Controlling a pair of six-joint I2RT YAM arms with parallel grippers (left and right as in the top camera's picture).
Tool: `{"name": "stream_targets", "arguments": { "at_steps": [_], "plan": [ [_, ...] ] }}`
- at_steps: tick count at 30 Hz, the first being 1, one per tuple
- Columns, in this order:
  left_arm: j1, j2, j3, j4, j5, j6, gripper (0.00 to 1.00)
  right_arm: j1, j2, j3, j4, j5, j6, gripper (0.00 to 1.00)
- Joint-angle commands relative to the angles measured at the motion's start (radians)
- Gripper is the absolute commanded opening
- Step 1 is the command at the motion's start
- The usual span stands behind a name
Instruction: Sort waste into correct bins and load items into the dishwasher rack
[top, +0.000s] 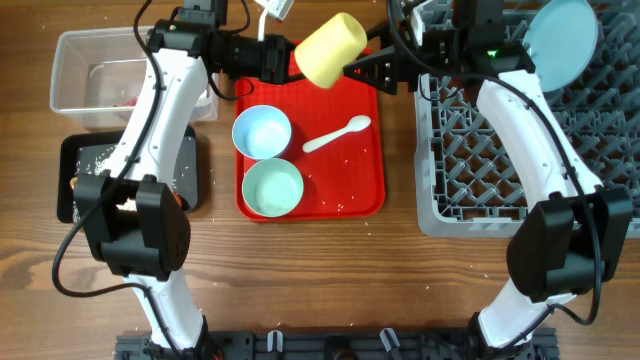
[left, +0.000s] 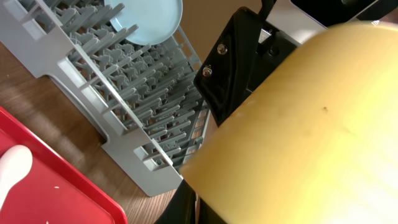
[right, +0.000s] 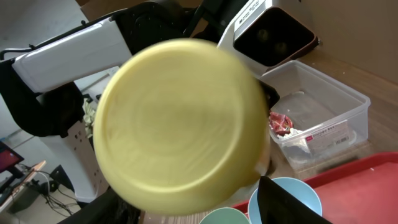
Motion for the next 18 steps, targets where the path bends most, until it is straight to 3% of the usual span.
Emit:
{"name": "stream_targets", "arguments": {
  "at_steps": [1,5,11,14,16,17,18],
  "plan": [
    [-0.006,-0.018,0.009,0.012,-0.014,0.066,0.04,0.004,-0.013,0.001,0.002,0.002,-0.001,0.63],
    [-0.006,-0.017,0.009,0.013,-0.096,0.083,0.04,0.011,-0.013,0.001,-0.002,0.002,-0.001,0.64],
    [-0.006,-0.018,0.009,0.013,-0.095,0.082,0.09,0.022,-0.013,0.001,0.0,0.026,-0.011,0.75],
    [-0.006,-0.017,0.009,0.013,-0.096,0.082,0.09,0.025,-0.013,0.001,-0.003,0.068,-0.006,0.87],
    [-0.006,-0.018,0.009,0.013,-0.095,0.08,0.09,0.031,-0.013,0.001,-0.003,0.082,-0.003,0.87],
    [-0.006,-0.017,0.009,0.013,-0.095,0.079,0.08,0.039,-0.013,0.001,-0.003,0.098,0.0,0.73],
    [-0.006,-0.018,0.009,0.013,-0.095,0.079,0.07,0.048,-0.013,0.001,-0.005,0.118,0.0,0.53]
  ]
}}
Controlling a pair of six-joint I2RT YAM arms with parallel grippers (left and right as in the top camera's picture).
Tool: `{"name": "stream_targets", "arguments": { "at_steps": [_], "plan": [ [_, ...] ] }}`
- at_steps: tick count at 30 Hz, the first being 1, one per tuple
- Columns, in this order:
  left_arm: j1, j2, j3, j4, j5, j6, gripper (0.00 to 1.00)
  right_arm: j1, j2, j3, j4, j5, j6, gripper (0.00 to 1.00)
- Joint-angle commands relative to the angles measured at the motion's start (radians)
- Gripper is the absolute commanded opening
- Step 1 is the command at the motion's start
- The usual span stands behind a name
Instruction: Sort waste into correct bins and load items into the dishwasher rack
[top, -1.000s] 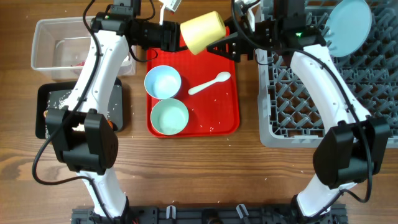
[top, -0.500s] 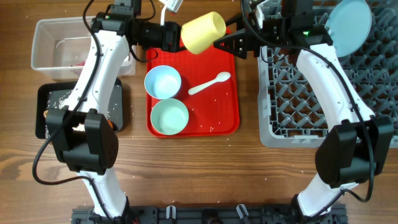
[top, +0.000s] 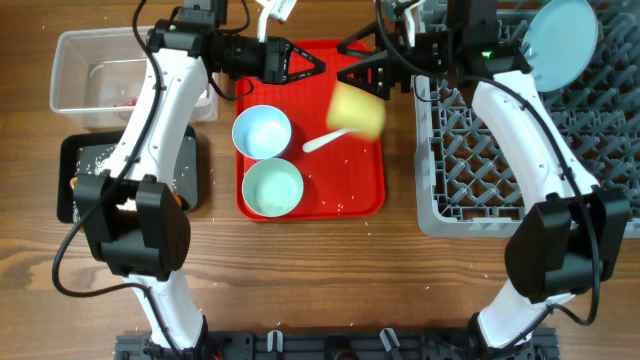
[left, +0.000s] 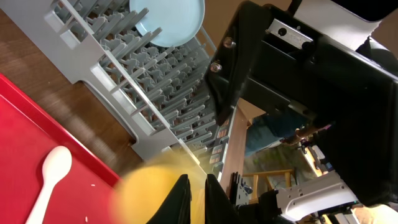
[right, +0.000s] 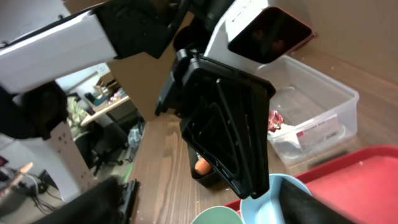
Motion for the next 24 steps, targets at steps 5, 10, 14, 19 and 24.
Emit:
{"name": "stream_targets", "arguments": {
  "at_steps": [5,10,14,19,24],
  "plan": [
    [-0.018,-0.017,0.009,-0.031,-0.064,0.012,0.1,0.023,-0.013,0.001,-0.107,0.203,-0.028,0.68],
    [-0.228,-0.013,0.005,-0.275,-0.692,0.019,0.35,-0.106,-0.019,0.003,-0.226,0.267,-0.028,0.84],
    [-0.291,-0.01,-0.097,-0.411,-0.88,-0.13,0.54,-0.199,-0.022,0.003,-0.319,0.269,-0.058,0.86],
    [-0.294,-0.01,-0.303,-0.351,-0.869,-0.278,0.56,-0.206,-0.022,0.003,-0.4,0.333,-0.089,0.86],
    [-0.322,-0.01,-0.334,-0.244,-0.772,-0.322,0.56,-0.206,-0.022,0.003,-0.418,0.341,-0.088,0.86]
  ]
}}
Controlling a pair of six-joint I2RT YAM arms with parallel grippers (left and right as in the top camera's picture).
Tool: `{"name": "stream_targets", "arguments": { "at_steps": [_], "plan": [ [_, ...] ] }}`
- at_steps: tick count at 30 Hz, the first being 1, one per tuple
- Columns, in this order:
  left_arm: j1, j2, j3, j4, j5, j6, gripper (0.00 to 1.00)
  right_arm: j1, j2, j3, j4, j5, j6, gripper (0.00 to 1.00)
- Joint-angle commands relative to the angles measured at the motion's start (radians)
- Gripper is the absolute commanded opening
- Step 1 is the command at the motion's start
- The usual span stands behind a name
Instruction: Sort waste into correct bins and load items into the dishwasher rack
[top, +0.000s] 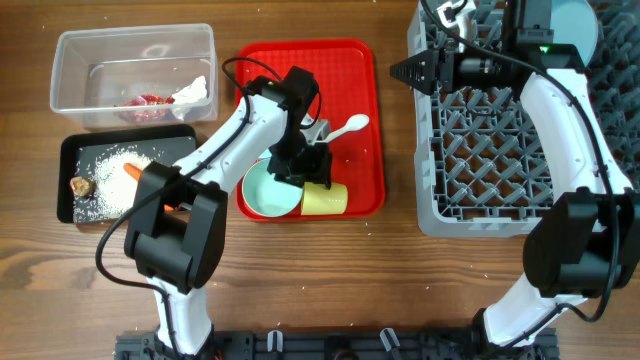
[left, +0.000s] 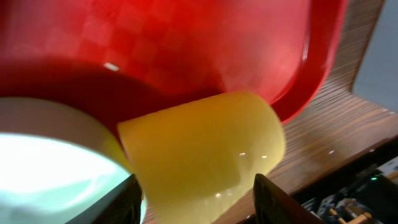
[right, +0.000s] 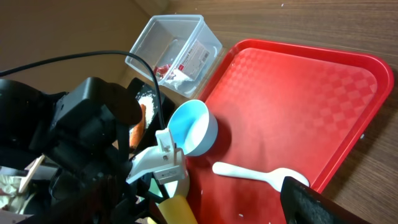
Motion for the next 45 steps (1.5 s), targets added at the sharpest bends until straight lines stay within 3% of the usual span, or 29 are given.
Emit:
{"name": "stream_targets", "arguments": {
  "at_steps": [1,4,5,6,12,16,20,22,24,28,32,35,40,43,45],
  "plan": [
    [-0.037,-0.011,-0.021,0.053,0.048,-0.068,0.54,0.003,-0.021,0.003,-0.005,0.02,-0.021,0.86],
    [-0.06,-0.009,-0.047,0.097,0.046,-0.13,0.36,0.003,-0.021,0.003,-0.008,0.027,-0.022,0.86],
    [-0.067,-0.009,-0.049,0.105,0.046,-0.13,0.25,0.003,-0.021,0.003,-0.008,0.034,-0.022,0.86],
    [-0.072,-0.009,-0.049,0.113,0.046,-0.13,0.04,0.003,-0.021,0.003,-0.009,0.034,-0.021,0.86],
    [-0.005,-0.039,0.005,0.163,0.192,-0.121,0.04,0.003,-0.021,0.003,-0.069,0.021,-0.013,0.85],
    [0.126,-0.123,0.074,0.194,0.414,-0.121,0.04,0.002,-0.021,0.003,-0.074,-0.139,-0.04,0.85],
    [0.328,-0.173,0.088,0.452,0.951,-0.159,0.04,0.06,-0.021,0.003,-0.056,-0.276,-0.074,0.85],
    [0.359,-0.173,0.088,0.578,1.019,-0.236,0.04,0.13,-0.019,0.002,0.018,-0.276,-0.053,0.86],
    [0.354,-0.173,0.088,0.702,1.092,-0.286,0.04,0.175,-0.01,0.002,0.151,-0.249,0.069,0.86],
    [0.336,-0.173,0.088,0.747,1.122,-0.286,0.04,0.199,0.003,0.002,0.351,-0.261,0.206,0.86],
    [0.336,-0.173,0.088,0.755,1.147,-0.285,0.04,0.21,0.029,0.002,0.404,-0.282,0.226,0.87],
    [0.336,-0.173,0.088,0.765,1.146,-0.286,0.04,0.241,0.043,0.002,0.41,-0.294,0.223,0.76],
    [0.336,-0.173,0.088,0.788,1.142,-0.286,0.04,0.27,0.045,0.002,0.423,-0.307,0.225,0.74],
    [0.336,-0.173,0.088,0.788,1.143,-0.285,0.04,0.27,0.045,0.002,0.425,-0.307,0.224,0.61],
    [0.336,-0.173,0.088,0.788,1.142,-0.285,0.07,0.27,0.045,0.002,0.428,-0.306,0.224,0.58]
  ]
}}
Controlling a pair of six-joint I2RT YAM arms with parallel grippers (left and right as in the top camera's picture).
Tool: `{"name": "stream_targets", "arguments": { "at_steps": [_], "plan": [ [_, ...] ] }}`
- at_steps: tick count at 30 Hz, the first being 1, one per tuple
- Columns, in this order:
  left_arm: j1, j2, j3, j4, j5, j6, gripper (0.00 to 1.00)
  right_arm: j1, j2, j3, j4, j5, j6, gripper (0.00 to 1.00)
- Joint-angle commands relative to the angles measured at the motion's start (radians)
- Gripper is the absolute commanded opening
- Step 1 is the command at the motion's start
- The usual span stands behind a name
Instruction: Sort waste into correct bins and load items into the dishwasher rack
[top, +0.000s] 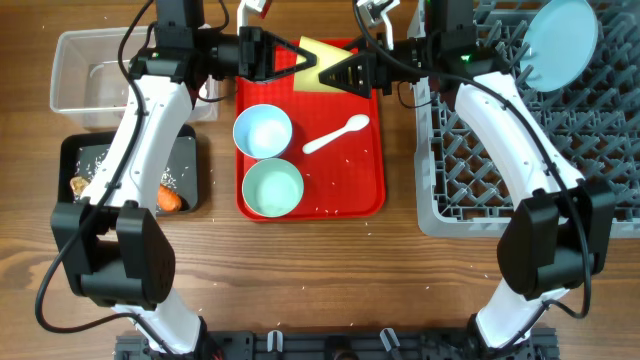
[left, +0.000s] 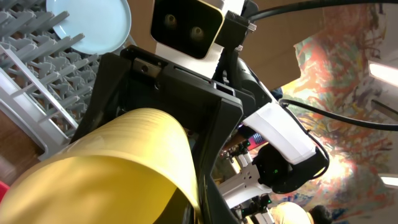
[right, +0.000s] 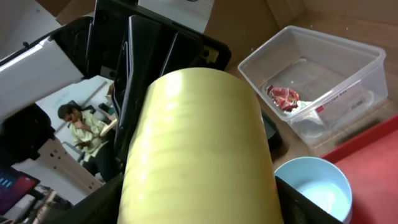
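Note:
A yellow cup (top: 315, 50) hangs on its side above the far end of the red tray (top: 352, 190). My left gripper (top: 293, 55) is shut on its rim, one finger inside the cup (left: 106, 168). Facing it from the right, my right gripper (top: 338, 68) stands open, its fingers spread on either side of the cup's body (right: 199, 143). On the tray sit a blue bowl (top: 262, 131), a green bowl (top: 272, 187) and a white spoon (top: 336, 133). The grey dishwasher rack (top: 480, 150) at the right holds a light-blue plate (top: 560, 45).
A clear plastic bin (top: 75, 90) with wrappers stands at the far left. In front of it lies a black tray (top: 70, 190) with rice and a carrot piece (top: 170, 200). Both arms cross above the tray's far edge.
The cup lay on its side on the tray's near edge by the green bowl, my left gripper down at it. Now it is raised at the far end, with the right gripper moved over from the rack.
First the cup hung between both grippers above the tray's far end. Then both were open and the cup showed blurred lower over the tray. It then lay by the green bowl with my left gripper at it. Now the left holds it up again.

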Motion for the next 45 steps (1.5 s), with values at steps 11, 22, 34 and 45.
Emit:
{"name": "stream_targets", "arguments": {
  "at_steps": [11,22,34,45],
  "plan": [
    [0.056,-0.015,0.008,0.003,-0.058,0.006,0.46,-0.203,-0.066,0.01,-0.282,0.2,-0.089,0.44],
    [0.082,-0.015,0.006,-0.497,-1.041,0.164,0.6,-0.445,-0.441,0.008,-1.021,1.231,-0.055,0.46],
    [0.08,-0.009,-0.007,-0.575,-1.192,0.164,0.52,-0.312,-0.374,-0.283,-0.98,1.244,0.025,0.49],
    [0.076,-0.009,-0.007,-0.587,-1.201,0.173,0.65,-0.254,-0.261,-0.155,-0.932,1.164,0.041,1.0]
  ]
}}
